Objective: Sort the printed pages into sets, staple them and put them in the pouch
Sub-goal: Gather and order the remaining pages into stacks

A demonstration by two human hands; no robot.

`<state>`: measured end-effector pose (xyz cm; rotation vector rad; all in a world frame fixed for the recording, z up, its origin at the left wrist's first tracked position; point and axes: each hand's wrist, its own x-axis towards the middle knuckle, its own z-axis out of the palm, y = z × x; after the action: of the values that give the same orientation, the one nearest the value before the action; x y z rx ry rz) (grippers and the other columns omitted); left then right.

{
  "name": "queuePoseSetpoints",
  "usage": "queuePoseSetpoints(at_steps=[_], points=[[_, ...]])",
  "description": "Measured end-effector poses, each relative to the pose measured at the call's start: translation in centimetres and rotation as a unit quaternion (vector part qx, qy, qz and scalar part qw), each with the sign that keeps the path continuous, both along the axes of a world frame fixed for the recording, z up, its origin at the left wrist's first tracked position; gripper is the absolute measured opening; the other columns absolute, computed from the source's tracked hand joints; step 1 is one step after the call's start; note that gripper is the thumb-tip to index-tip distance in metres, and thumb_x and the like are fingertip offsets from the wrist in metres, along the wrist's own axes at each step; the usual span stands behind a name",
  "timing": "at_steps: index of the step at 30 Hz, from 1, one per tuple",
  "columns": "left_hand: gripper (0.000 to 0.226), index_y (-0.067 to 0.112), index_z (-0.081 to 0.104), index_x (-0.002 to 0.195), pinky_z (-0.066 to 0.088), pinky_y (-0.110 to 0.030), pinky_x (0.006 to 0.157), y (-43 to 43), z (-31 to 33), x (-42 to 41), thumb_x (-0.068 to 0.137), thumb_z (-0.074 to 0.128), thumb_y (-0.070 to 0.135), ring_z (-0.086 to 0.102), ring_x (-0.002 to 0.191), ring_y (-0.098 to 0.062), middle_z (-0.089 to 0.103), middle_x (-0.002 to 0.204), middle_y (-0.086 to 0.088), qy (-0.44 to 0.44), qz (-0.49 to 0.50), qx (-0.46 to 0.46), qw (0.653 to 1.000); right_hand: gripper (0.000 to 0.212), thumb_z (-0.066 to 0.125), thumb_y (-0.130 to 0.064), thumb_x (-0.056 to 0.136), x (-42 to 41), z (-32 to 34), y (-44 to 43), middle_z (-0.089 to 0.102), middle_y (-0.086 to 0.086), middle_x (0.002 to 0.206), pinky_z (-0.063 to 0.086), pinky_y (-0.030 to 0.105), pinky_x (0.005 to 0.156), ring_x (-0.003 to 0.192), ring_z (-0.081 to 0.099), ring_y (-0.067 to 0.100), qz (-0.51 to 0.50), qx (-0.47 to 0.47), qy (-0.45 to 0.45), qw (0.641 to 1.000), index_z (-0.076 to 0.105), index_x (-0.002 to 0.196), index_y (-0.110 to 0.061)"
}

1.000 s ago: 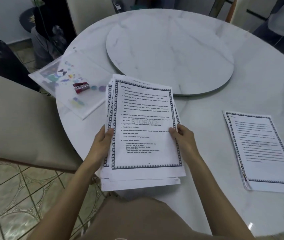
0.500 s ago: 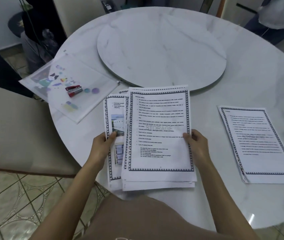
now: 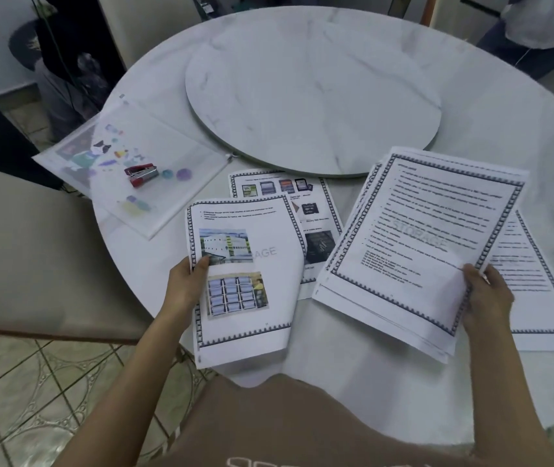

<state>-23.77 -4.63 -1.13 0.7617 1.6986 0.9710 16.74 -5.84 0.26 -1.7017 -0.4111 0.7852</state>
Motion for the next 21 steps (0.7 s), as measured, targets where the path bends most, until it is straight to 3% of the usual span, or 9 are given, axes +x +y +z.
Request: queuePoseSetpoints(at_steps=[2, 5, 9, 12, 15, 18, 21], points=[[0.017, 0.013, 0.057, 0.106, 0.046, -0.046, 0.096, 0.0, 0.0, -0.2, 0.097, 0.045, 0.022, 0.059, 0.104, -0.03, 0.062, 0.107, -0.009, 0.002, 0.002, -0.002, 1.0, 0.021, 0.057, -0.008, 0.089, -0.1, -0.2, -0.1, 0.061, -0.008, 0.088, 0.048, 0.021, 0.081, 0.079, 0.058, 0.006, -0.007, 0.008, 0.002, 1.0, 0.061, 0.108, -0.015], [0.018, 0.012, 0.056, 0.107, 0.049, -0.045, 0.092, -0.2, 0.3, -0.7, 0.098, 0.044, 0.022, 0.061, 0.097, -0.029, 0.063, 0.103, -0.01, -0.006, 0.003, 0.001, 1.0, 0.024, 0.058, -0.008, 0.088, -0.4, -0.5, -0.1, 0.061, -0.008, 0.087, 0.047, 0.025, 0.085, 0.079, 0.058, 0.007, -0.004, 0.007, 0.006, 1.0, 0.061, 0.112, -0.012], [0.022, 0.01, 0.057, 0.111, 0.05, -0.042, 0.087, -0.2, 0.9, -1.7, 0.098, 0.044, 0.022, 0.062, 0.094, -0.03, 0.064, 0.103, -0.012, 0.002, 0.008, 0.007, 1.0, 0.011, 0.059, -0.007, 0.087, -1.0, -0.8, 0.4, 0.061, -0.007, 0.085, 0.047, 0.026, 0.086, 0.081, 0.057, 0.011, 0.023, 0.004, 0.0, 1.0, 0.062, 0.084, -0.018], [0.017, 0.012, 0.059, 0.099, 0.056, -0.033, 0.071, -0.1, 2.1, -3.1, 0.097, 0.044, 0.021, 0.068, 0.078, -0.02, 0.067, 0.094, -0.011, 0.012, -0.022, 0.032, 0.999, 0.014, 0.061, -0.01, 0.086, -1.4, -1.2, 1.0, 0.059, -0.005, 0.081, 0.045, 0.029, 0.082, 0.08, 0.054, 0.013, 0.048, -0.004, -0.028, 0.998, 0.06, 0.077, -0.021], [0.017, 0.016, 0.06, 0.091, 0.057, -0.021, 0.057, 0.2, 3.7, -4.5, 0.097, 0.044, 0.02, 0.068, 0.063, -0.007, 0.072, 0.072, 0.002, -0.007, -0.051, 0.064, 0.997, 0.009, 0.061, -0.014, 0.085, -2.0, -1.3, 1.7, 0.061, 0.005, 0.085, 0.045, 0.035, 0.079, 0.084, 0.054, 0.02, 0.081, -0.029, -0.096, 0.992, 0.064, 0.093, -0.013], [0.018, 0.017, 0.061, 0.09, 0.057, -0.022, 0.058, 1.1, 4.7, -5.9, 0.097, 0.045, 0.02, 0.069, 0.065, -0.007, 0.073, 0.07, 0.007, -0.019, -0.061, 0.082, 0.995, 0.035, 0.064, -0.025, 0.082, -2.5, -1.6, 2.2, 0.064, 0.013, 0.097, 0.047, 0.04, 0.088, 0.091, 0.058, 0.024, 0.105, -0.064, -0.149, 0.981, 0.063, 0.109, -0.003], [0.017, 0.016, 0.062, 0.094, 0.056, -0.02, 0.057, 2.3, 5.0, -7.2, 0.096, 0.045, 0.021, 0.069, 0.066, -0.006, 0.073, 0.073, 0.006, -0.002, -0.055, 0.089, 0.995, 0.044, 0.064, -0.024, 0.084, -3.7, -0.8, 2.4, 0.062, 0.02, 0.115, 0.044, 0.046, 0.099, 0.109, 0.058, 0.033, 0.106, -0.086, -0.158, 0.978, 0.057, 0.123, -0.004]])
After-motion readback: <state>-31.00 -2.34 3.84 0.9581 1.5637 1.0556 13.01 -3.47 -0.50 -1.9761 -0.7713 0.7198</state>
